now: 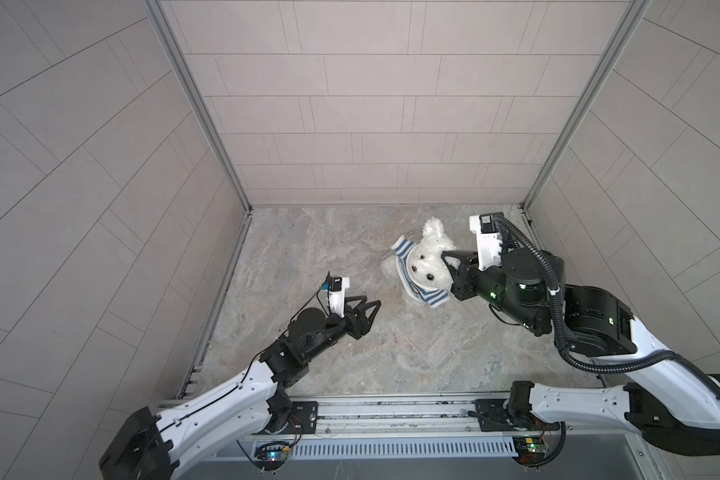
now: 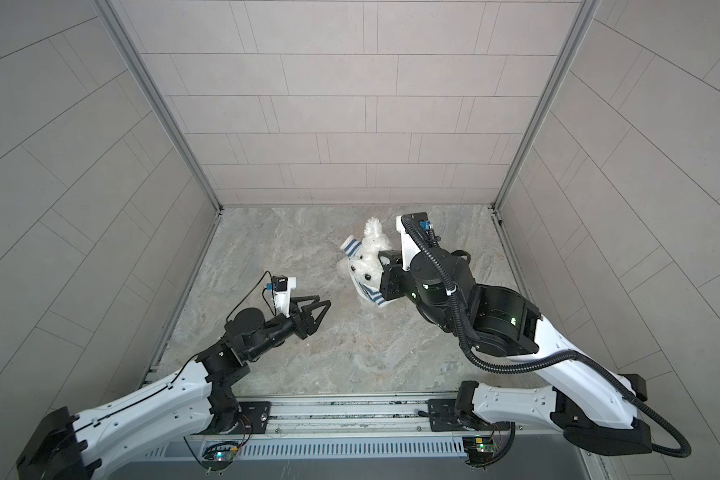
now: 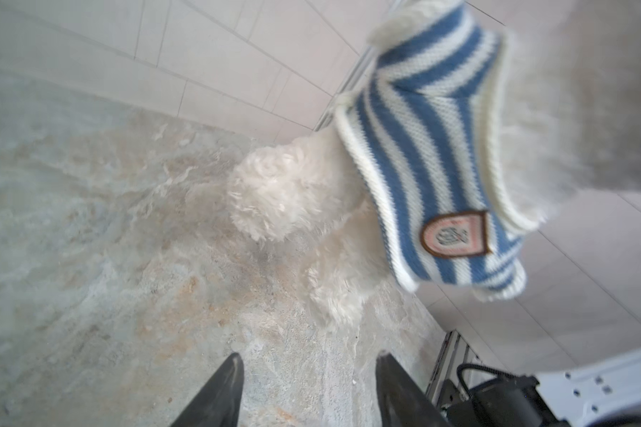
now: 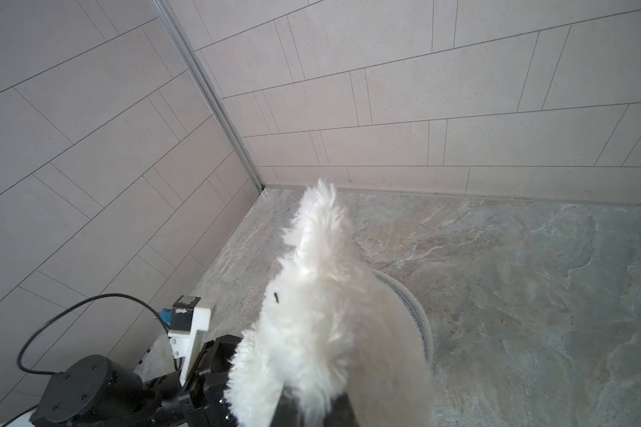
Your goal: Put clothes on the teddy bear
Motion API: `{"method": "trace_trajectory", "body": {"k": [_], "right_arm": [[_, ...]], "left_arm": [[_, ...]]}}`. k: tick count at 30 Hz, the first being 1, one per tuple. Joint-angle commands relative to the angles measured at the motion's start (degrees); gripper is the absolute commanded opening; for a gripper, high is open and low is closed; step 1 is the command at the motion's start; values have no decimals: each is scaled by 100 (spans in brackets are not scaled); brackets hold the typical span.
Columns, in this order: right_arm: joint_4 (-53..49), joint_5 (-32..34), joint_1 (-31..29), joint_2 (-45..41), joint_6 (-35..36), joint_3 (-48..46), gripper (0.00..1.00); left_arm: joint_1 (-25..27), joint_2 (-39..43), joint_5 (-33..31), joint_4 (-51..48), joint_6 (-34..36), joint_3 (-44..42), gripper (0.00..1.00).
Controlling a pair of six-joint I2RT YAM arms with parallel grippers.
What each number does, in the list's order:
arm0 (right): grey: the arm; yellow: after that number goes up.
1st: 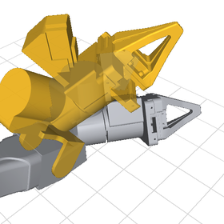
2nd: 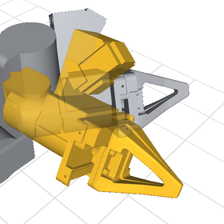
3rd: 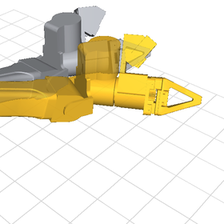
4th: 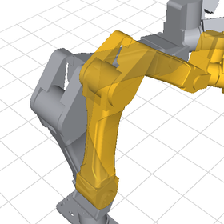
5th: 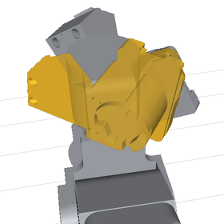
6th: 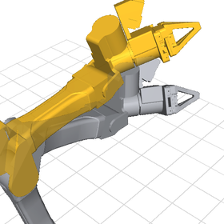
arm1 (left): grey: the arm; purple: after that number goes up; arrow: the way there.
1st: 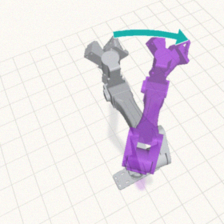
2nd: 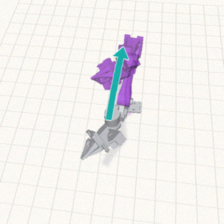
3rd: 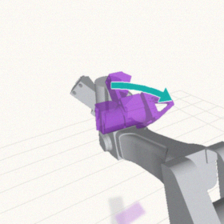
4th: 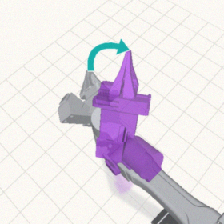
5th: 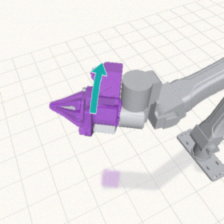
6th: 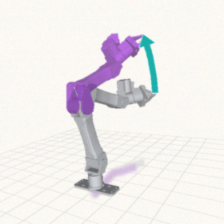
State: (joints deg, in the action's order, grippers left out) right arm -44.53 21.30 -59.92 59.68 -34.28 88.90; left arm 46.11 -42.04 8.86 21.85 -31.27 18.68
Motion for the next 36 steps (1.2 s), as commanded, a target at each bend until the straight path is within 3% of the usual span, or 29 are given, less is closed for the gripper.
{"method": "trace_trajectory", "body": {"k": [1,6,10,15,18,24,29,36], "right_arm": [[-444,-379,208,32,406,485,0],[-1320,-188,235,613,477,1347,0],[-1094,-534,178,808,535,1366,0],[32,-2215,218,467,1303,929,0],[-2,-3026,554,344,1901,930,0],[-37,-4725,1408,378,2346,1092,0],[-53,-5457,1438,387,3034,1053,0],[-60,-5780,1437,329,3557,1028,0]], "left_arm": [[-4,561,579,-1132,736,382,70],[41,643,742,-1472,836,920,85],[33,445,914,-1514,974,1389,93],[24,302,992,-1995,1359,2056,97],[-12,436,995,-2157,1508,2207,98],[-173,1121,615,-2640,1531,2372,97],[-313,1554,485,-3151,1626,2682,94],[-322,1476,367,-3781,1989,2998,95]]}}
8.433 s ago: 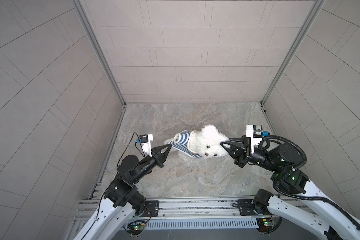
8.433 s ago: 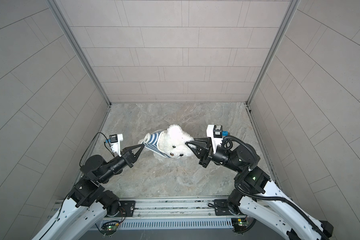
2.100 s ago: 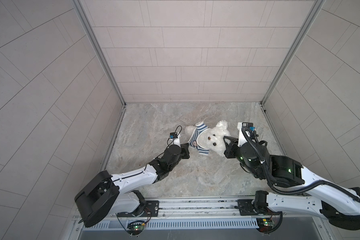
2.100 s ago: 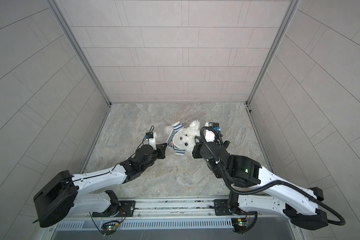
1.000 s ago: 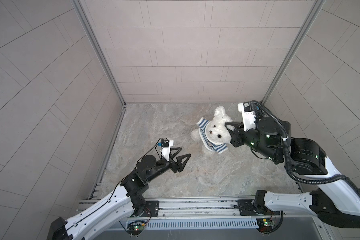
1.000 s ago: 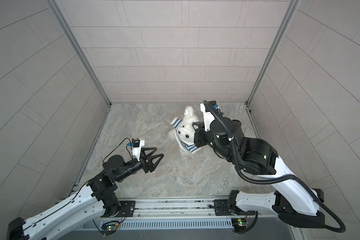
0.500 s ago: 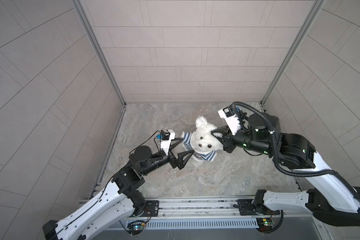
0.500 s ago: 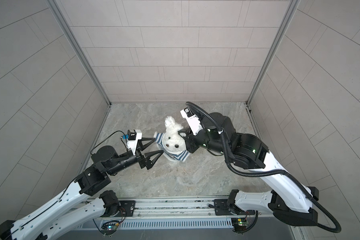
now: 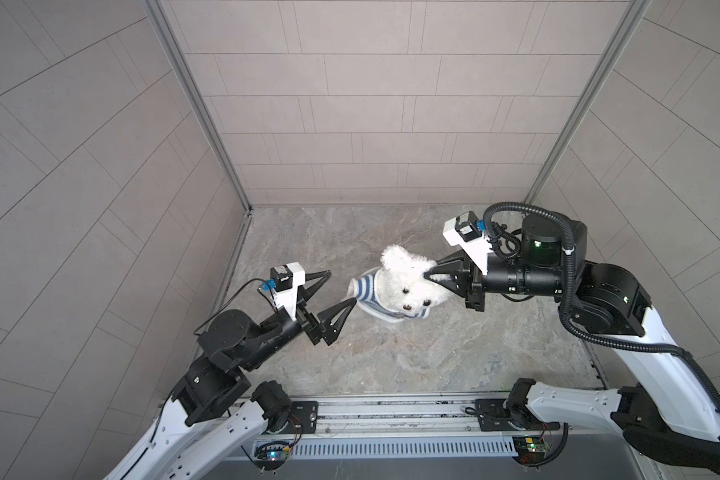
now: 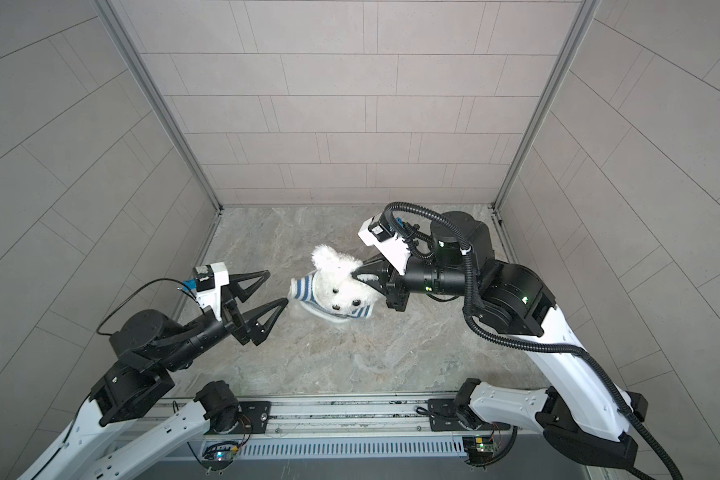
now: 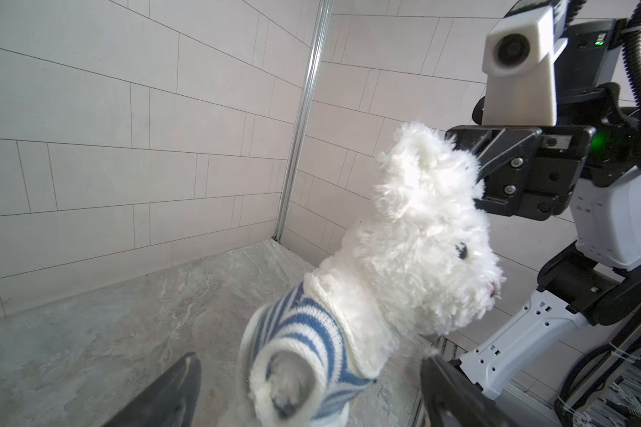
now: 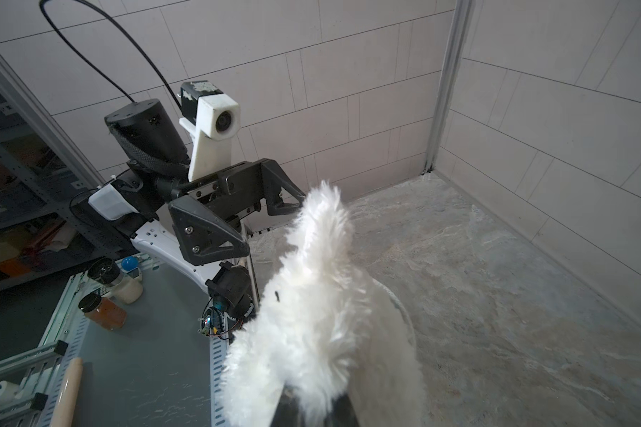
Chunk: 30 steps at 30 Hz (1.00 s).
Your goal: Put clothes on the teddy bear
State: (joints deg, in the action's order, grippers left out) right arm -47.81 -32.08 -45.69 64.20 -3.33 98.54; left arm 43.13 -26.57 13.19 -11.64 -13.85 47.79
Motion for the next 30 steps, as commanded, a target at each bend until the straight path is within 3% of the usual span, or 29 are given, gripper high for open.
{"method": "trace_trajectory", "body": {"k": [1,13,21,23,25,30], "right_arm": [[256,-483,15,-109,479,86,0],[279,-673,16,39,562,104,0],[409,-816,16,22,614,-78,0],[400,-861,12,7,655,-125,0],[413,-866,15,-30,706,-202,0],[445,-757,16,-99,796,-367,0]], "left_arm": [[-29,-85,-39,-440,259,78,95],[-25,-214,1303,1,-37,-334,90],[-24,-335,1104,373,-203,-653,75],[-25,-379,1126,466,-241,-672,66],[-24,-405,1128,478,-233,-672,45],[-24,-332,977,371,-157,-682,10]]}}
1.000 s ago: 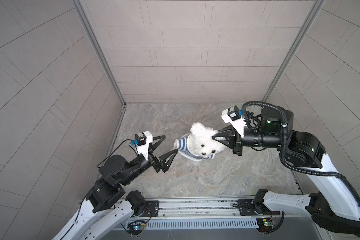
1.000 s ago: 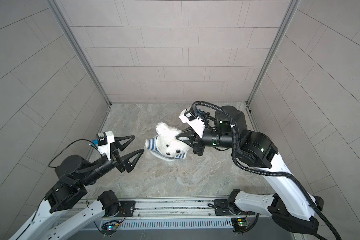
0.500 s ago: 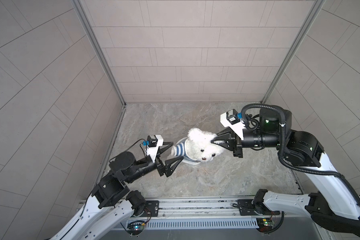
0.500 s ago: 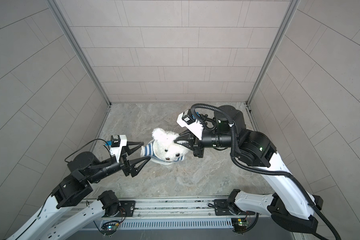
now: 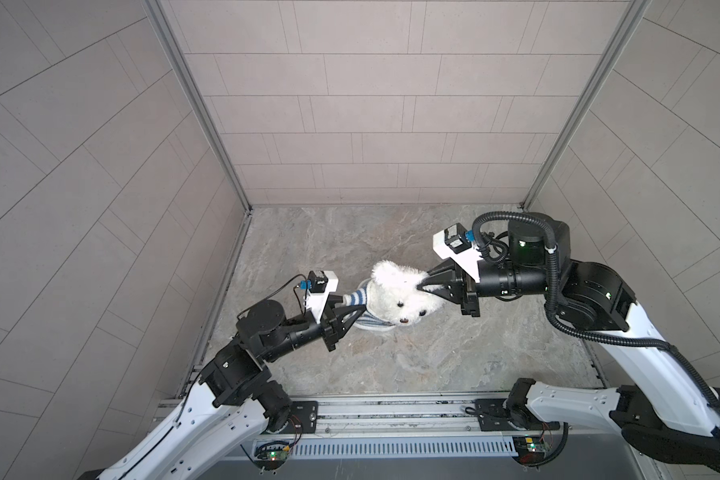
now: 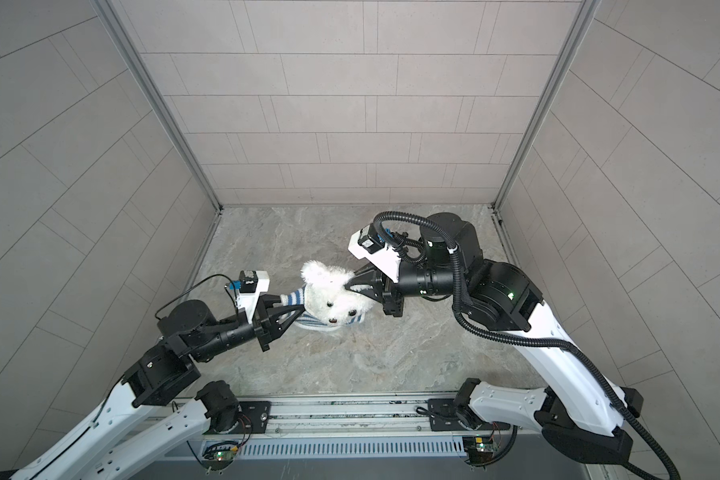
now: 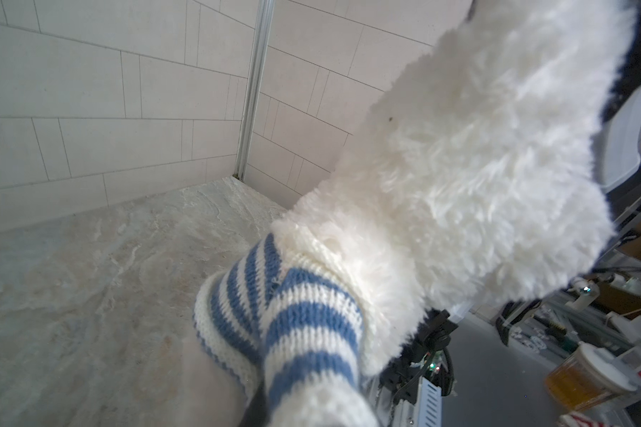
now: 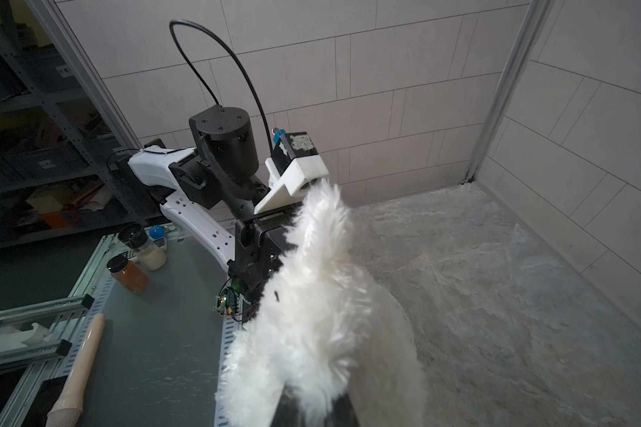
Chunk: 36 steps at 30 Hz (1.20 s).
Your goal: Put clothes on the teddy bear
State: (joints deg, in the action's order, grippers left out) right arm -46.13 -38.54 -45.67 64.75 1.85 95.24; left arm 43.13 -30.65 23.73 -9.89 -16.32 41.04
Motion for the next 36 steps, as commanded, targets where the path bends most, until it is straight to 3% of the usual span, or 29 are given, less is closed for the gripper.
{"method": "trace_trajectory", "body": {"k": [1,4,5,6,9,11,17,24,36], "right_arm": [[301,-31,16,-190,296,-102,0],[463,170,14,-357,359,-403,3],[524,222,7,-425,399,-537,16],[608,307,14,-518,391,-697,39],[939,596,14,-828,308,-1195,86],[1012,867,5,-973,339,-1376,96],[1398,1635,-323,-1082,557,-1833,100],[1556,2913,-910,-732,1437,-1912,99],[1326,3287,-909,25,2021,-1602,100]], "left_arm": [[-23,93,-148,128,121,16,3],[-25,146,-679,-160,258,92,0],[-24,156,-918,-299,347,130,0],[-22,156,-1107,-398,434,154,0],[-26,167,-1499,-509,634,178,0],[-16,110,-1694,-575,798,194,0],[10,-69,-1998,-583,1060,5,0],[396,-118,-2390,-695,1119,-51,0],[753,-82,-2925,-547,994,-302,0]]}}
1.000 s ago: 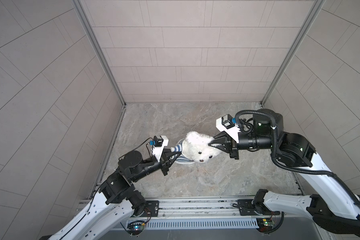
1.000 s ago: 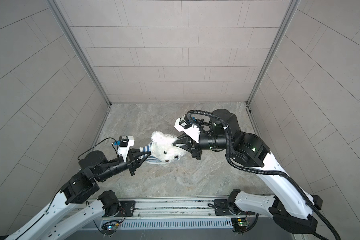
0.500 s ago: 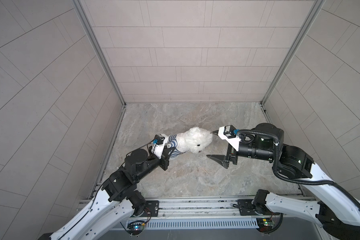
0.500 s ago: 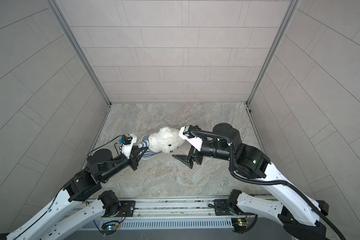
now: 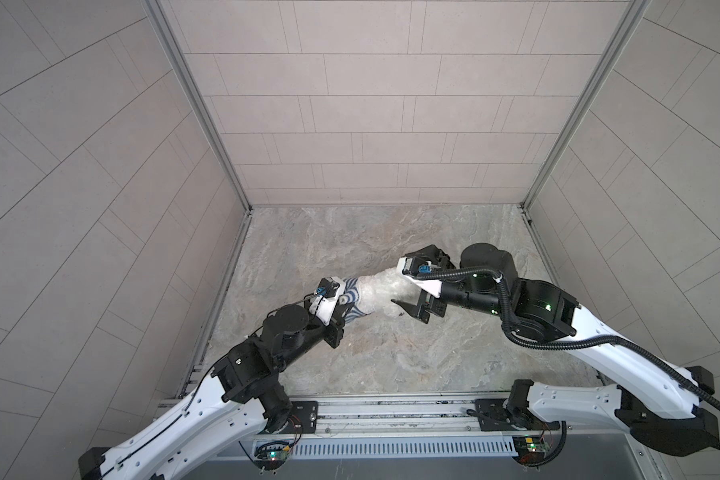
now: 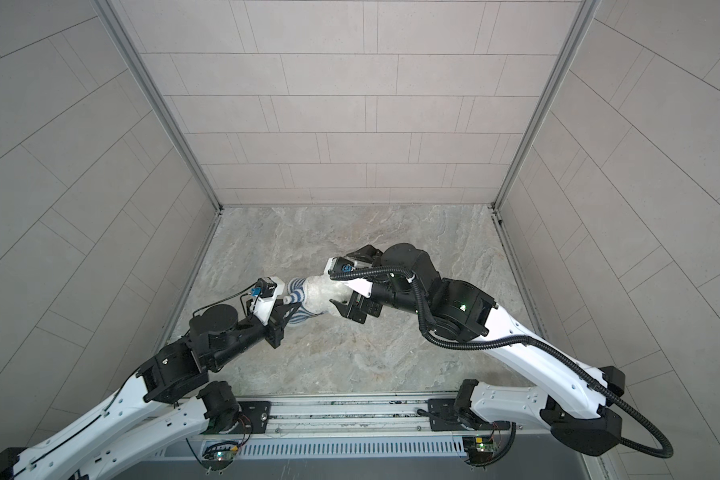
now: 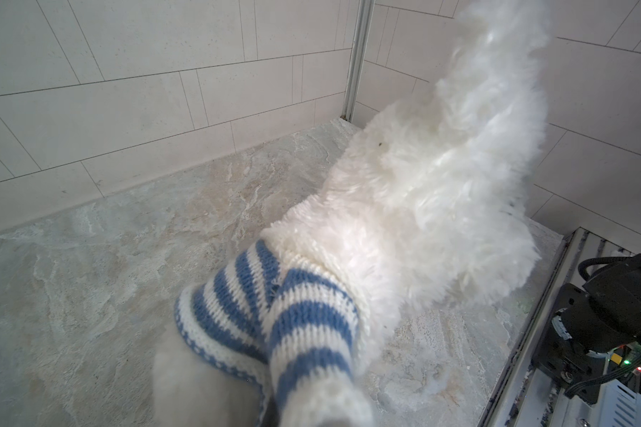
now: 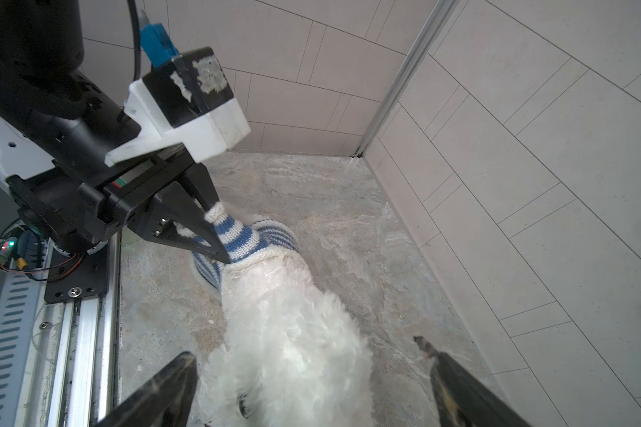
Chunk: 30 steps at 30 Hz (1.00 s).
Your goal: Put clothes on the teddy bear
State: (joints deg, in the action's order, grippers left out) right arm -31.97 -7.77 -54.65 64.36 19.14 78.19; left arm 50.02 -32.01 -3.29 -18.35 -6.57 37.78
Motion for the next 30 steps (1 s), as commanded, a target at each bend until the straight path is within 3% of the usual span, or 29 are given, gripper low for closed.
{"method": "trace_trajectory", "body": {"k": [1,4,10,15,21,26,27,30], "right_arm": [[-91,248,-10,99,293,79,99],[-115,266,41,226,284,29,97],[-316,-120,233,574,126,238,81],[-553,-323,258,872,116,470,56],[-701,-498,266,1037,101,574,54],[-1026,-811,289,1176,125,782,65],[-1083,-826,293,1202,150,817,63],[-1295,-901,331,1281,246,929,46]], "left_arm": [[77,60,-240,297,24,21,0],[96,105,-259,340,33,-3,0],[139,238,-417,339,77,-24,0],[170,257,-438,332,94,-18,0],[172,274,-445,328,98,-22,0],[175,258,-428,315,112,-2,0],[175,270,-410,330,112,-12,0],[171,334,-373,367,120,-34,0]]}}
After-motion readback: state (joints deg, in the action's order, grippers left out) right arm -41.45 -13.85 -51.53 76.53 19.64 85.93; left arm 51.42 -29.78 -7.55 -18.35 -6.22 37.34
